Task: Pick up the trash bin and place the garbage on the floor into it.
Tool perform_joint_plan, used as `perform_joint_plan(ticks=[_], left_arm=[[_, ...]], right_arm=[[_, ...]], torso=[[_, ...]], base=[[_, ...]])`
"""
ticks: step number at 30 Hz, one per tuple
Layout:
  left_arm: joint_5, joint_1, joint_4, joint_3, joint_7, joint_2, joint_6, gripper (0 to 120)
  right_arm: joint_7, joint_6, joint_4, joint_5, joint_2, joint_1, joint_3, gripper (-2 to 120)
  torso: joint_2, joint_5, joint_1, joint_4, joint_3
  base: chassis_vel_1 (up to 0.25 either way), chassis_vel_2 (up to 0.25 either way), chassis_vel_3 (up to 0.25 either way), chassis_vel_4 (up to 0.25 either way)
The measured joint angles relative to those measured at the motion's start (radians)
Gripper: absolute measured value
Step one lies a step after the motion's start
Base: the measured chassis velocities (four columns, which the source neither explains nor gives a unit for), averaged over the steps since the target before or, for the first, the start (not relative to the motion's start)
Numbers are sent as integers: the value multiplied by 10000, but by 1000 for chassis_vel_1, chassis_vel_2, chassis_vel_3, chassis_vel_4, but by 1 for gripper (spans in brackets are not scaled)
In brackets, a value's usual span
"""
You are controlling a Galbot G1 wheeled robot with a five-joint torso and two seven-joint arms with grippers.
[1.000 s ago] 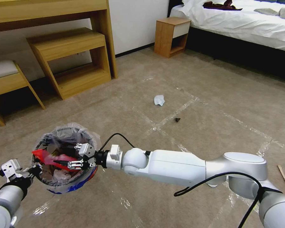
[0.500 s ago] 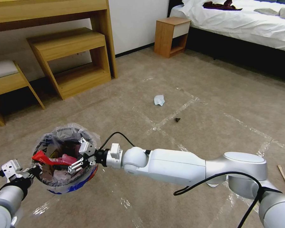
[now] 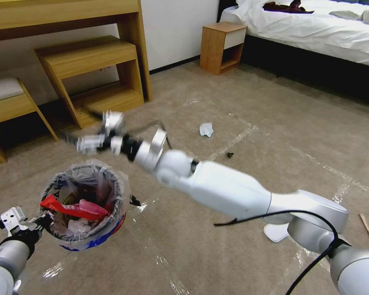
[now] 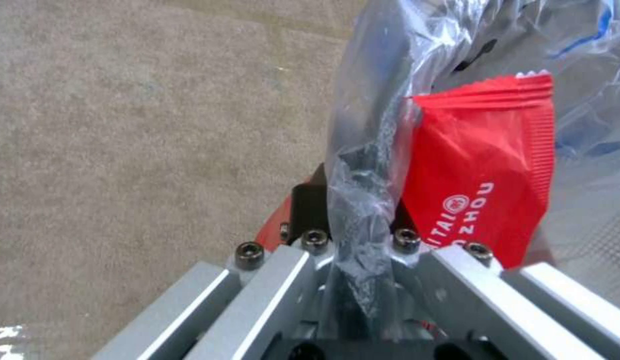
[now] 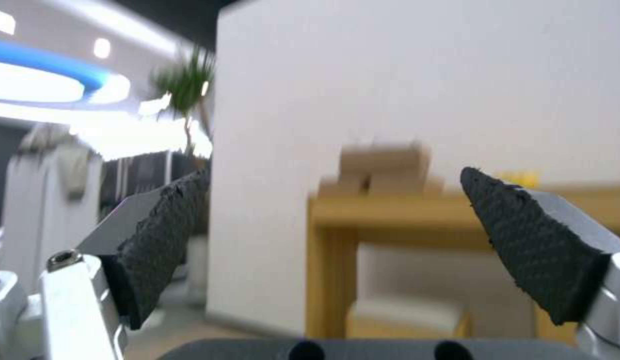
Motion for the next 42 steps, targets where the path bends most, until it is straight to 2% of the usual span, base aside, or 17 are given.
perform_joint_plan(ticks=[6, 9, 10, 12, 13, 14, 17, 18, 20, 24, 27, 28, 31, 35, 39, 42], left_arm=[[32, 28, 0, -86, 24, 2, -59, 1], [96, 29, -8, -151, 70, -1, -98, 1], [96, 29, -8, -151, 70, -1, -98, 1], [144, 31, -12, -183, 111, -14, -123, 1], [184, 29, -13, -208, 133, -20, -152, 1], [184, 29, -13, -208, 133, -20, -152, 1], [357, -20, 33, -239, 191, -31, -206, 1], [357, -20, 33, -239, 191, -31, -206, 1], [429, -67, 36, -243, 232, -46, -238, 1], [500, -74, 48, -280, 249, -91, -256, 1], [591, -43, 52, -322, 265, -167, -297, 1], [591, -43, 52, -322, 265, -167, -297, 1], [629, -1, 43, -323, 268, -211, -299, 1], [660, 28, 56, -323, 268, -260, -308, 1], [672, 38, 98, -332, 275, -260, -329, 1], [665, -1, 180, -360, 280, -238, -372, 1]], right_arm=[[131, 7, 551, 196, -459, -254, 1542, 97], [279, -160, 837, 164, -1093, -761, 2749, 96], [279, -160, 837, 164, -1093, -761, 2749, 96], [409, -182, 1020, 49, -1655, -1110, 3283, 96], [476, -160, 1224, -39, -2322, -1516, 3790, 96], [476, -160, 1224, -39, -2322, -1516, 3790, 96], [764, -166, 1876, -378, -3678, -3124, 5487, 96], [764, -166, 1876, -378, -3678, -3124, 5487, 96], [955, -189, 2367, -780, -4181, -4517, 6806, 96], [1180, -178, 2780, -1097, -4380, -5570, 7876, 96], [1306, 52, 3078, -1854, -4379, -7048, 9273, 96], [1306, 52, 3078, -1854, -4379, -7048, 9273, 96], [1528, 109, 3374, -2215, -4347, -8252, 10026, 96], [1632, 247, 3532, -2726, -4287, -9210, 10598, 96], [1664, 416, 3611, -3046, -4236, -9815, 10932, 96], [1393, 972, 3763, -3459, -4030, -10879, 11411, 96]], torso=[[0, 0, 0, -1, 0], [0, 3, 0, 0, 0], [0, 3, 0, 0, 0], [-1, 3, 0, 3, 0], [0, 5, 0, 0, 0], [0, 5, 0, 0, 0], [0, 8, 0, -9, -1], [0, 8, 0, -9, -1], [0, 10, 0, -9, -1], [0, 3, 0, -4, -1], [0, 2, 0, 1, -1], [0, 2, 0, 1, -1], [0, 3, 0, -1, -2], [0, 3, 0, 0, -2], [0, 2, 0, 0, -2], [0, 2, 0, 0, -1]], base=[[0, 0, 0, 0], [0, 0, 0, 0], [0, 0, 0, 0], [0, 0, 0, 0], [0, 0, 0, 0], [0, 0, 0, 0], [0, 0, 0, 0], [0, 0, 0, 0], [0, 0, 0, 0], [0, 0, 0, 0], [0, 0, 0, 0], [0, 0, 0, 0], [0, 0, 0, 0], [0, 0, 0, 0], [0, 0, 0, 0], [0, 0, 0, 0]])
